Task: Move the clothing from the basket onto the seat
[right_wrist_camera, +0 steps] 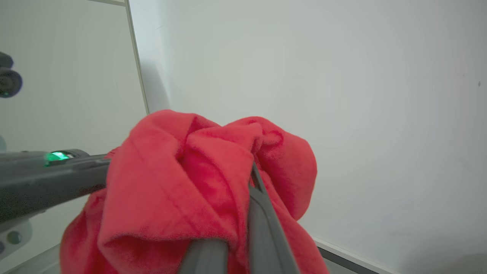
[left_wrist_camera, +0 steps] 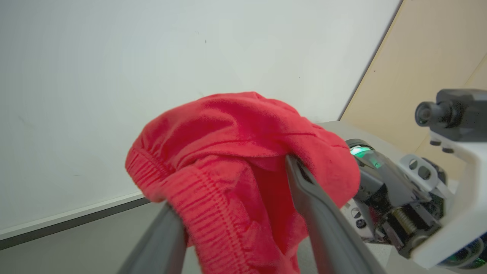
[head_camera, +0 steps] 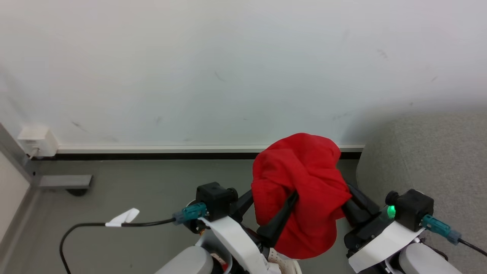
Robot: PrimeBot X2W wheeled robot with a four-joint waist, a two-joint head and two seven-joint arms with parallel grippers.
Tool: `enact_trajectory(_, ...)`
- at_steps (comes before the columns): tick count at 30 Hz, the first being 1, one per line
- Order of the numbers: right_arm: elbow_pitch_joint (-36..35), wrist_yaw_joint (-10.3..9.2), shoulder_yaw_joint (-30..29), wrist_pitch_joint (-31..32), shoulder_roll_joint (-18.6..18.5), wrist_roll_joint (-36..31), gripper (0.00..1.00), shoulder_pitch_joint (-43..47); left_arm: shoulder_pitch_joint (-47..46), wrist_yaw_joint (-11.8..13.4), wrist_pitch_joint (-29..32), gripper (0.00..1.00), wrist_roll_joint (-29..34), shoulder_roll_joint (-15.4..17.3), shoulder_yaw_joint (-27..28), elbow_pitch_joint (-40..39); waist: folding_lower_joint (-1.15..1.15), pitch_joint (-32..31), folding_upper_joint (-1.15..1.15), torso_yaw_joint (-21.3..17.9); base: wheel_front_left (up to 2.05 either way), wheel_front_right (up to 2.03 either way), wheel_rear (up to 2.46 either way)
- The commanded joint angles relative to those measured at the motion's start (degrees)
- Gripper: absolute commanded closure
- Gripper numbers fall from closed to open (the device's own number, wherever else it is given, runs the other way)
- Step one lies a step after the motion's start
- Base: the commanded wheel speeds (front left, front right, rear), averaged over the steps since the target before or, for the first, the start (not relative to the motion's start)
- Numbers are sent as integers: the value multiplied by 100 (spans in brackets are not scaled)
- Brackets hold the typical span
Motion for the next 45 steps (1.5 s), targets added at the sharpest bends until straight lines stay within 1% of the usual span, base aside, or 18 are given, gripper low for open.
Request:
enact_trajectory(1, -37, -13, -95, -38, -47, 27, 100, 48, 51, 8, 11, 0, 36, 36, 13, -15, 0, 14, 0, -133, 0, 0, 0)
enact_trajectory(4, -136, -12, -330, -38, -95, 14, 100, 55, 61, 50, 2, 0, 43, 71, 27, -20, 0, 51, 0, -345, 0, 0, 0)
enact_trajectory(11, -424, -12, -983, -38, -278, -57, 100, 107, 33, 47, -21, 0, 88, 103, -23, 25, 0, 135, 0, -862, 0, 0, 0)
enact_trajectory(20, -868, -12, -1647, -32, -381, -223, 100, 199, -65, 108, -65, 0, 300, 219, -113, 23, 0, 265, 0, -1687, 0, 0, 0)
enact_trajectory(25, -1020, -12, -1822, -26, -329, -295, 100, 295, -162, 95, -146, 0, 468, 320, -165, -23, 0, 389, 0, -2166, 0, 0, 0)
enact_trajectory(30, -1107, -12, -1964, -26, -257, -358, 100, 431, -253, 73, -217, 0, 607, 344, -222, -20, 0, 510, 0, -2548, 0, 0, 0)
enact_trajectory(37, -1186, -12, -2028, -26, -189, -369, 100, 514, -342, 93, -237, 0, 653, 369, -274, 40, 0, 658, 0, -2842, 0, 0, 0)
enact_trajectory(45, -1173, -12, -2130, -26, -128, -346, 100, 419, -478, 74, -252, 0, 787, 432, -332, 45, 0, 884, 0, -2873, 0, 0, 0)
